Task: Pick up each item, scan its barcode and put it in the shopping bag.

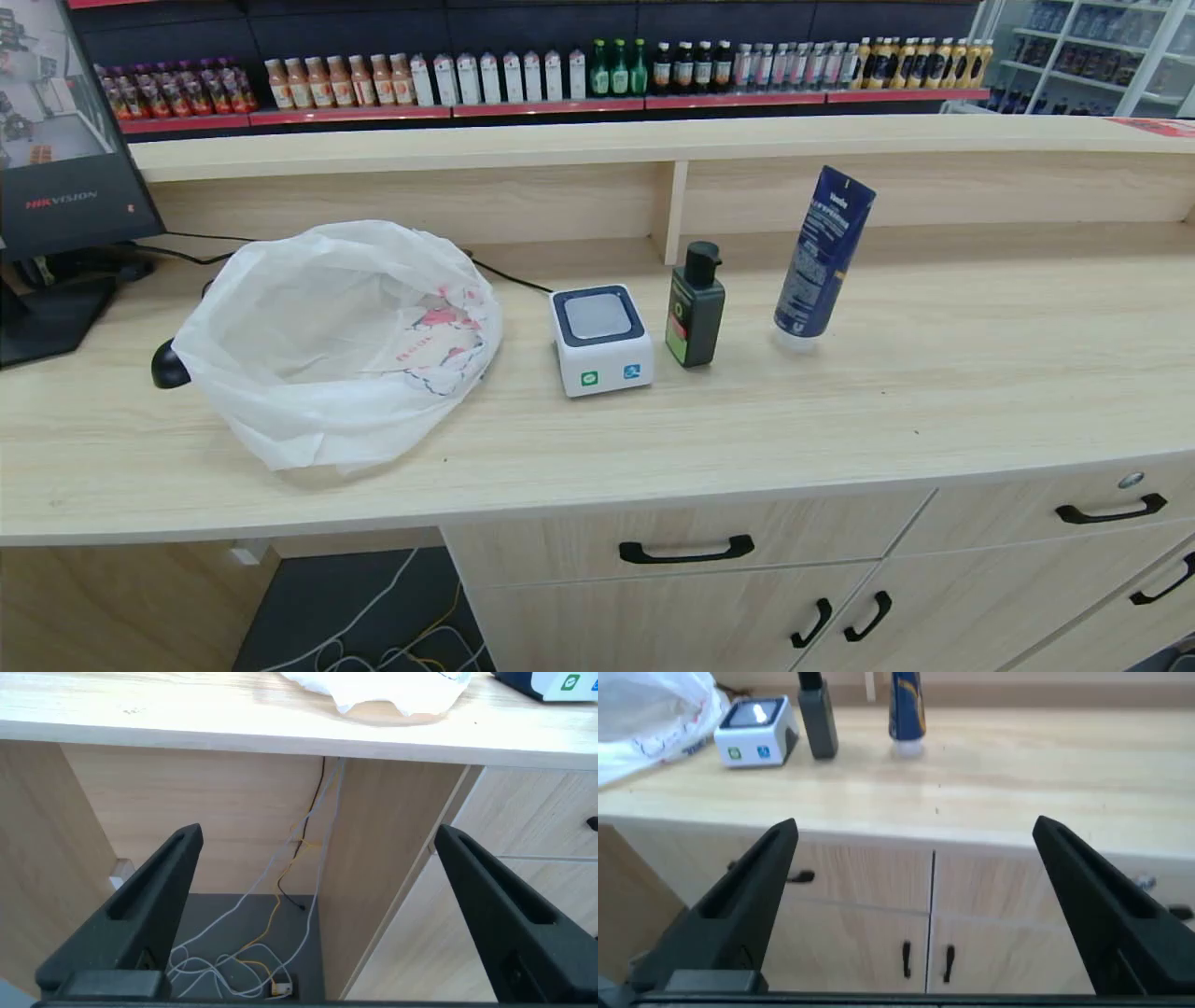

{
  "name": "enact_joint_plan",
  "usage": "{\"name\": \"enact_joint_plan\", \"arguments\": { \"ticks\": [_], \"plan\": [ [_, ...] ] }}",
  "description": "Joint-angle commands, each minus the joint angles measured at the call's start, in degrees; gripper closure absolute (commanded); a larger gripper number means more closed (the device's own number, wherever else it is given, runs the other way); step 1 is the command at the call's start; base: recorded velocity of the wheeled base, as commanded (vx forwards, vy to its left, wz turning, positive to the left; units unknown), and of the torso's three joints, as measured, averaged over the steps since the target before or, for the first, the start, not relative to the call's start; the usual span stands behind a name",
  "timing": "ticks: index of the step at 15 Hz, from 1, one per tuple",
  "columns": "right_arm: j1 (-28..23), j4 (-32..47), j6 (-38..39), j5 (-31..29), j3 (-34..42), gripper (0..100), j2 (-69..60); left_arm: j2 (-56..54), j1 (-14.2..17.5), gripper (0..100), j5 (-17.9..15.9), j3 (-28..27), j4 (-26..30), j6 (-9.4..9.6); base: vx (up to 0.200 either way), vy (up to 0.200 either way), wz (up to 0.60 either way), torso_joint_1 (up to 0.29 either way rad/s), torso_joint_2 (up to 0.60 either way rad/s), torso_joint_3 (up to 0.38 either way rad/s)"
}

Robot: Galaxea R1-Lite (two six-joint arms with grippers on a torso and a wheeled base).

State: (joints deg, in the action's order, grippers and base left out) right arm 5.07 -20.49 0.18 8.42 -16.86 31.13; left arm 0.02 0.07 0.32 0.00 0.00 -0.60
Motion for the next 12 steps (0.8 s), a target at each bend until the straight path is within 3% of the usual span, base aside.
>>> {"name": "enact_joint_plan", "arguments": {
  "ticks": [1, 4, 6, 9, 12],
  "plan": [
    [1.5, -19.8, -0.3, 0.1, 4.5, 0, 20.1, 0.0, 0.0, 0, 0.0, 0.0, 0.0, -0.02, 0.0, 0.0, 0.0, 0.0, 0.0, 0.0],
    [1.7, -45.0, -0.4, 0.1, 9.4, 0, 33.1, 0.0, 0.0, 0, 0.0, 0.0, 0.0, 0.07, 0.0, 0.0, 0.0, 0.0, 0.0, 0.0],
    [1.7, -57.5, -0.4, 0.1, 9.0, 0, 41.4, 0.0, 0.0, 0, 0.0, 0.0, 0.0, 0.25, 0.0, 0.0, 0.0, 0.0, 0.0, 0.0],
    [2.4, -60.9, -1.2, 0.1, 4.8, 0, 47.8, 0.0, 0.0, 0, 0.0, 0.0, 0.0, 0.33, 0.0, 0.0, 0.0, 0.0, 0.0, 0.0],
    [6.5, -61.2, -4.4, 0.0, 2.7, 0, 52.6, 0.0, 0.0, 0, 0.0, 0.0, 0.0, 0.33, 0.0, 0.0, 0.0, 0.0, 0.0, 0.0]
  ]
}}
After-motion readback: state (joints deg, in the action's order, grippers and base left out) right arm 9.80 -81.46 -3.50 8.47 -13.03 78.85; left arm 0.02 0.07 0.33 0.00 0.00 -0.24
